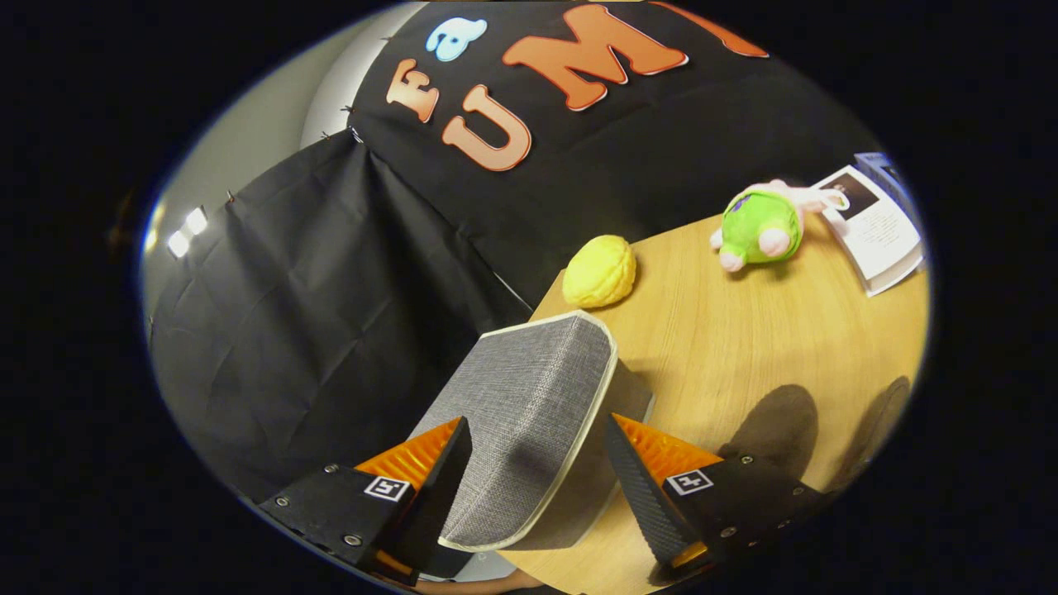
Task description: Open the storage box then place both shoes into the box .Put the left shoe in first, then the right shoe, with the right side of both shoes facing outward in a uniform manner.
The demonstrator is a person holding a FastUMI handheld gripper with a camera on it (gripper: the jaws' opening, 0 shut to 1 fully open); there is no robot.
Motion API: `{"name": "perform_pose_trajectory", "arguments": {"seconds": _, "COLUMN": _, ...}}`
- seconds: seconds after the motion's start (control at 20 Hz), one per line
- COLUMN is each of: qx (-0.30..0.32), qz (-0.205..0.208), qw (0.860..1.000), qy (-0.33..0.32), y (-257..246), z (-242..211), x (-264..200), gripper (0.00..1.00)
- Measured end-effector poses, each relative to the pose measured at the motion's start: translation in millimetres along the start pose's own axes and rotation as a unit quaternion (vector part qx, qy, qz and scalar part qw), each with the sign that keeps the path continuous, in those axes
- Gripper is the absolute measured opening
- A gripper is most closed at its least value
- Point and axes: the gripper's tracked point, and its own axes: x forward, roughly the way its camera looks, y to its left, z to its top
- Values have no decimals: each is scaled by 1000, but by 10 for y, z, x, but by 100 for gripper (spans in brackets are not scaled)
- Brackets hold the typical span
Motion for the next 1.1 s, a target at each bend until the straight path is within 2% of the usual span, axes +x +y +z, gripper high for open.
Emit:
{"name": "perform_pose_trajectory", "arguments": {"seconds": 0.3, "qx": 54, "qz": 39, "qw": 998, "qy": 20, "y": 38, "z": -107, "x": 271, "gripper": 97}}
{"name": "perform_pose_trajectory", "arguments": {"seconds": 0.55, "qx": 88, "qz": 42, "qw": 995, "qy": 28, "y": -92, "z": -200, "x": 422, "gripper": 97}}
{"name": "perform_pose_trajectory", "arguments": {"seconds": 0.7, "qx": 144, "qz": 72, "qw": 987, "qy": 26, "y": -24, "z": -166, "x": 428, "gripper": 96}}
{"name": "perform_pose_trajectory", "arguments": {"seconds": 1.0, "qx": 141, "qz": 86, "qw": 986, "qy": 19, "y": -11, "z": -130, "x": 352, "gripper": 76}}
{"name": "perform_pose_trajectory", "arguments": {"seconds": 1.1, "qx": 140, "qz": 106, "qw": 984, "qy": 9, "y": 78, "z": -54, "x": 300, "gripper": 67}}
